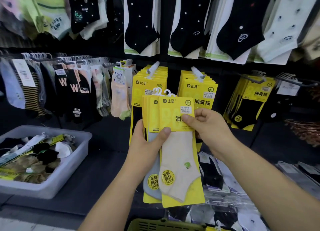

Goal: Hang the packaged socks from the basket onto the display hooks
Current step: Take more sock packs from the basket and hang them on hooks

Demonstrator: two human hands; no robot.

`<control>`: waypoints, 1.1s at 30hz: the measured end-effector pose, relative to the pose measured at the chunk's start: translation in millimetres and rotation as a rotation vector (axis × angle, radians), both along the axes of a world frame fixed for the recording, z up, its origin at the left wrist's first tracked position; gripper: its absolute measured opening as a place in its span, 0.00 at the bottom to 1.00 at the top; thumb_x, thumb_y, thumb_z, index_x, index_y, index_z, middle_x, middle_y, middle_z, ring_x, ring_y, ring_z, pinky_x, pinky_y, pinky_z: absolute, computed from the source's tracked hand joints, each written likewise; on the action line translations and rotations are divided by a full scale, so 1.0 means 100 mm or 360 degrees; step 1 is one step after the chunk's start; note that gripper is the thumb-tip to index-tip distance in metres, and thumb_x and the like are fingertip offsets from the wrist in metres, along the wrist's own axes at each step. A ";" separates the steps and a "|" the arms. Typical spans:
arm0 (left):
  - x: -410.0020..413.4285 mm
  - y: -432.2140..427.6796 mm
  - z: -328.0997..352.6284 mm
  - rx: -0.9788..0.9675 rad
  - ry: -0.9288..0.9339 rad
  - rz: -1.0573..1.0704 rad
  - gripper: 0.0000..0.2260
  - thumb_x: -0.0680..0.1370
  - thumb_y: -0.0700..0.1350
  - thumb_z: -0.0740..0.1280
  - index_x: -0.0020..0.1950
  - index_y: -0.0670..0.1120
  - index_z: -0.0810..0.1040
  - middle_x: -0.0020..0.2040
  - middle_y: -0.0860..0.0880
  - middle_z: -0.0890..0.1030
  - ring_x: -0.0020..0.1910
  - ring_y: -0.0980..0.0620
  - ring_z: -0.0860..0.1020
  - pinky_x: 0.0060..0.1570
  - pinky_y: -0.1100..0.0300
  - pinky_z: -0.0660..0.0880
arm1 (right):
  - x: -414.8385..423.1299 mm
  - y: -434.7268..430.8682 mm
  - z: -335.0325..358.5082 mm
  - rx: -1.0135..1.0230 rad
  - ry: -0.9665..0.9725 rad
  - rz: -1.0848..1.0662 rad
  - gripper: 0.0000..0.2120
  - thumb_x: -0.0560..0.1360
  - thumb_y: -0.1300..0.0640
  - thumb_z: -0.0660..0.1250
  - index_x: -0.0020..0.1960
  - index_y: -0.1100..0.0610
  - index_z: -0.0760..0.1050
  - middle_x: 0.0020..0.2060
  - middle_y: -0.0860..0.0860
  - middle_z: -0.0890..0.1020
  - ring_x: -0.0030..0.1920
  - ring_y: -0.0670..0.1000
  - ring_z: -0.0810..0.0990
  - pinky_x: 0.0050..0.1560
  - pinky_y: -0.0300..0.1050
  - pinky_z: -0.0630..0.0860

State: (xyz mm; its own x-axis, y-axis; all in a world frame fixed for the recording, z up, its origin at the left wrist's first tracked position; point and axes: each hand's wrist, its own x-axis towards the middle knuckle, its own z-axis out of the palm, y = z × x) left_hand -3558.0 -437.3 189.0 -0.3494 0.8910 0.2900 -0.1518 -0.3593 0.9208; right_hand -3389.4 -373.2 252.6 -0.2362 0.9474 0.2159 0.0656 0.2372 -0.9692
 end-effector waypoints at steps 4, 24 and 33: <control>-0.02 0.02 -0.01 -0.0041 0.0085 0.0100 0.23 0.69 0.55 0.79 0.62 0.54 0.78 0.53 0.58 0.88 0.54 0.57 0.87 0.47 0.63 0.83 | 0.07 0.01 -0.08 -0.0121 0.0189 0.0067 0.10 0.75 0.60 0.73 0.53 0.60 0.77 0.46 0.54 0.87 0.45 0.52 0.87 0.36 0.41 0.80; 0.04 0.00 -0.08 0.0022 0.0400 0.0085 0.16 0.79 0.44 0.77 0.60 0.57 0.76 0.50 0.65 0.86 0.50 0.66 0.84 0.43 0.73 0.78 | 0.22 0.35 0.41 0.0389 -0.0483 -0.0188 0.07 0.78 0.54 0.71 0.41 0.51 0.83 0.42 0.50 0.85 0.42 0.46 0.80 0.42 0.38 0.75; -0.14 -0.01 -0.04 0.0021 0.0425 0.0146 0.16 0.79 0.46 0.77 0.61 0.60 0.77 0.52 0.63 0.86 0.51 0.63 0.85 0.44 0.65 0.82 | 0.26 0.57 0.76 0.0770 -0.0518 -0.0649 0.09 0.78 0.53 0.69 0.39 0.46 0.81 0.38 0.46 0.83 0.36 0.42 0.78 0.34 0.34 0.73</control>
